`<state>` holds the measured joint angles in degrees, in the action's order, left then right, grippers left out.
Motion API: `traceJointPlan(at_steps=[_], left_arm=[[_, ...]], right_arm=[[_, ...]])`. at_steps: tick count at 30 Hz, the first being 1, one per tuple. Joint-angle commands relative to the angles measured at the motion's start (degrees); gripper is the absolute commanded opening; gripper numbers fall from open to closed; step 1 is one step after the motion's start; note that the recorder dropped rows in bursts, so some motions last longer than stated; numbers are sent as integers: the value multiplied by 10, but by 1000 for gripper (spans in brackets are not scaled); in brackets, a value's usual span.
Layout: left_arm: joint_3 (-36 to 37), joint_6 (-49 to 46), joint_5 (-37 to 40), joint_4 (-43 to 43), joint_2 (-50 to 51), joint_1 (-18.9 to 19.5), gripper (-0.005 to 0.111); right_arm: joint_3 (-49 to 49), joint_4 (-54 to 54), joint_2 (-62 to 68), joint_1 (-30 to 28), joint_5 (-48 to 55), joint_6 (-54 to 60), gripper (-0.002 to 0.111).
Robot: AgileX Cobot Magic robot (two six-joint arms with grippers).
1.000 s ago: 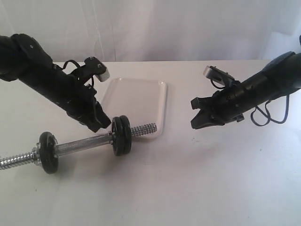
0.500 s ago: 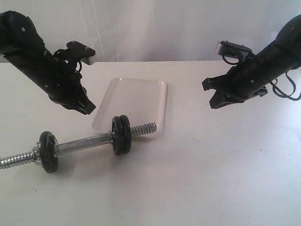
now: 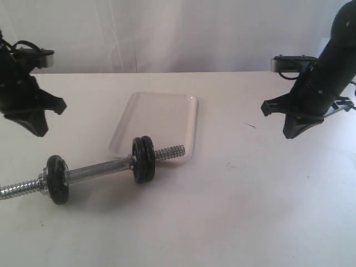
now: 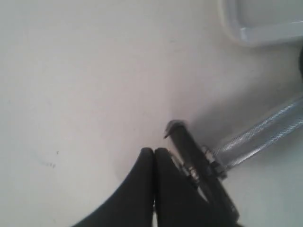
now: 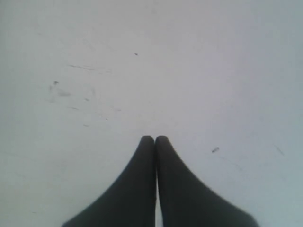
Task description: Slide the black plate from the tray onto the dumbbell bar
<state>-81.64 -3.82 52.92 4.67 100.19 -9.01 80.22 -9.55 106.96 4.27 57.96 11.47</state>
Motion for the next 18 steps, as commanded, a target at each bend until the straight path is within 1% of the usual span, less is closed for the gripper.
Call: traceJointPlan(at_steps=[1, 5, 8, 10, 13, 18], left_arm=[[-1, 31, 75, 0, -8, 54, 0], [-1, 42, 127, -16, -8, 89, 0], [-1, 53, 170, -51, -8, 109, 0], [-1, 63, 170, -83, -8, 118, 0], [-1, 67, 170, -105, -8, 119, 0], [-1, 65, 170, -97, -16, 117, 0]], right_arm=[[3, 38, -6, -3, 20, -29, 0], [3, 49, -6, -4, 37, -40, 0], [3, 55, -6, -16, 49, -62, 0], [3, 57, -6, -28, 57, -67, 0], [3, 66, -7, -43, 73, -67, 0], [3, 77, -18, -49, 90, -67, 0]])
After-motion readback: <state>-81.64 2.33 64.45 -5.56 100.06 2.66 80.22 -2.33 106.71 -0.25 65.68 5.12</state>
